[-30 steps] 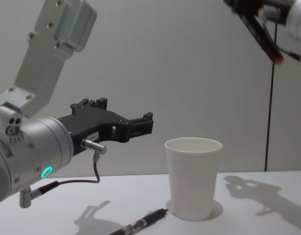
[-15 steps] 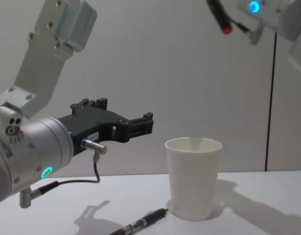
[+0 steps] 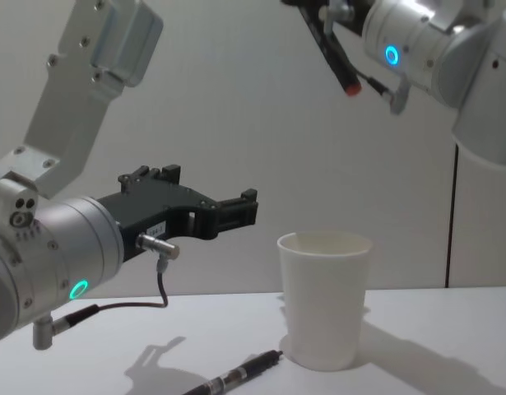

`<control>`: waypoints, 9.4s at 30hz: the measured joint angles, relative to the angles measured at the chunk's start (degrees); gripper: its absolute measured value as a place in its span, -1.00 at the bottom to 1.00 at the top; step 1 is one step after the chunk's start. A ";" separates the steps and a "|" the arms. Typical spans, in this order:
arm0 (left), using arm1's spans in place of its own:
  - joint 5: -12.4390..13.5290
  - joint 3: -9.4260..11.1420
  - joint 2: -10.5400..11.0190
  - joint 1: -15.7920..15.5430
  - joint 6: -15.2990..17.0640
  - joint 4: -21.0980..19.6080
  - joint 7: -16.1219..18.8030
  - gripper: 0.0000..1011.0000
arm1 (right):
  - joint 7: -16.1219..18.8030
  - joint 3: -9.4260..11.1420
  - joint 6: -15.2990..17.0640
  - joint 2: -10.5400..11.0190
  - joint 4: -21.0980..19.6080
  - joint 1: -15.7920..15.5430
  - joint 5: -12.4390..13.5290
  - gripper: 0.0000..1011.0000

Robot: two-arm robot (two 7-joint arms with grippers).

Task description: Place the pen into the pen holder.

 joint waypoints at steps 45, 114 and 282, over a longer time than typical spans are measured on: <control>0.00 0.00 0.00 0.00 0.00 0.00 0.00 0.98 | -1.47 -2.66 -0.89 0.55 4.90 -6.07 -1.44 -0.67; 0.00 0.00 0.00 0.00 0.00 0.00 0.00 0.98 | -2.83 -3.45 0.07 2.07 2.04 -11.64 -0.85 0.25; -4.29 -1.14 4.61 7.85 11.17 -5.36 -7.19 0.98 | -7.41 8.38 5.99 23.35 -33.93 -33.36 2.50 0.98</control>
